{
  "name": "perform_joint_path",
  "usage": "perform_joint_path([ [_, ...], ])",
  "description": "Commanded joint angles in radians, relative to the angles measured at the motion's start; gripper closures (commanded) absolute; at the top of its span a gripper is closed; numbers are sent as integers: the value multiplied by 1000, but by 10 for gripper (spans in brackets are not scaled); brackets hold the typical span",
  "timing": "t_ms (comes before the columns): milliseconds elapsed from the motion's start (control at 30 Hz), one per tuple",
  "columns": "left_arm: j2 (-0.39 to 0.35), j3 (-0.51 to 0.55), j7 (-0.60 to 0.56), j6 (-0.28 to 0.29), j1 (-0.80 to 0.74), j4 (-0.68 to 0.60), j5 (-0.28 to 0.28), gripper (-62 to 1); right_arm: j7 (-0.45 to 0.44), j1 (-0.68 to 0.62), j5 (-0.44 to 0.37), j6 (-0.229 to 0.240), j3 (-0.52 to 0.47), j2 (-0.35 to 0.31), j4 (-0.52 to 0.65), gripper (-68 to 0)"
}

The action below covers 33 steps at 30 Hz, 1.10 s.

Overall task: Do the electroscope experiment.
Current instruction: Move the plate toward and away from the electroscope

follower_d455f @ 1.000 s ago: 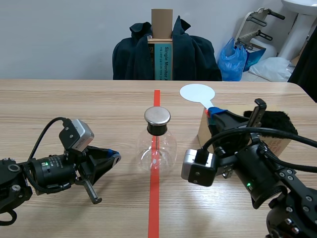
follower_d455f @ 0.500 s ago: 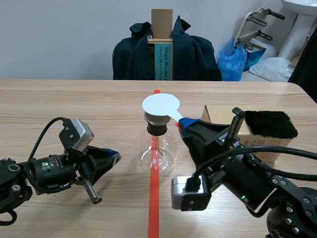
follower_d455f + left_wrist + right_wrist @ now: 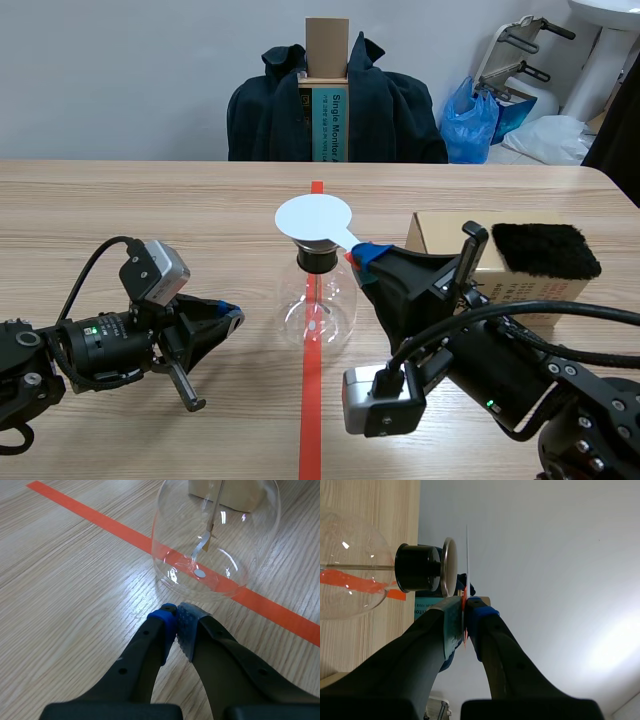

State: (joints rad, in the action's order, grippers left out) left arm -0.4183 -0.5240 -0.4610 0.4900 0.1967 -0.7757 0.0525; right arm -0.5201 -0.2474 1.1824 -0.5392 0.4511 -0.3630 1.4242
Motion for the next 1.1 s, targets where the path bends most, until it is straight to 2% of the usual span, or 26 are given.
perform_joint_path([
  [0, 2, 7, -14, -2, 3, -22, 10, -28, -3, 12, -4, -14, -5, -14, 14, -7],
  [133, 2, 7, -14, -2, 3, -22, 10, -28, 5, 12, -4, -14, -5, -14, 14, -7],
  [300, 2, 7, -14, -2, 3, -22, 10, -28, 58, 12, -4, -14, -5, -14, 14, -7],
  [900, 2, 7, -14, -3, 3, -22, 10, -28, 443, 12, -4, -14, -5, -14, 14, -7],
  [1067, 2, 7, -14, -3, 3, -22, 10, -28, 502, 12, -4, -13, -5, -14, 14, -7],
])
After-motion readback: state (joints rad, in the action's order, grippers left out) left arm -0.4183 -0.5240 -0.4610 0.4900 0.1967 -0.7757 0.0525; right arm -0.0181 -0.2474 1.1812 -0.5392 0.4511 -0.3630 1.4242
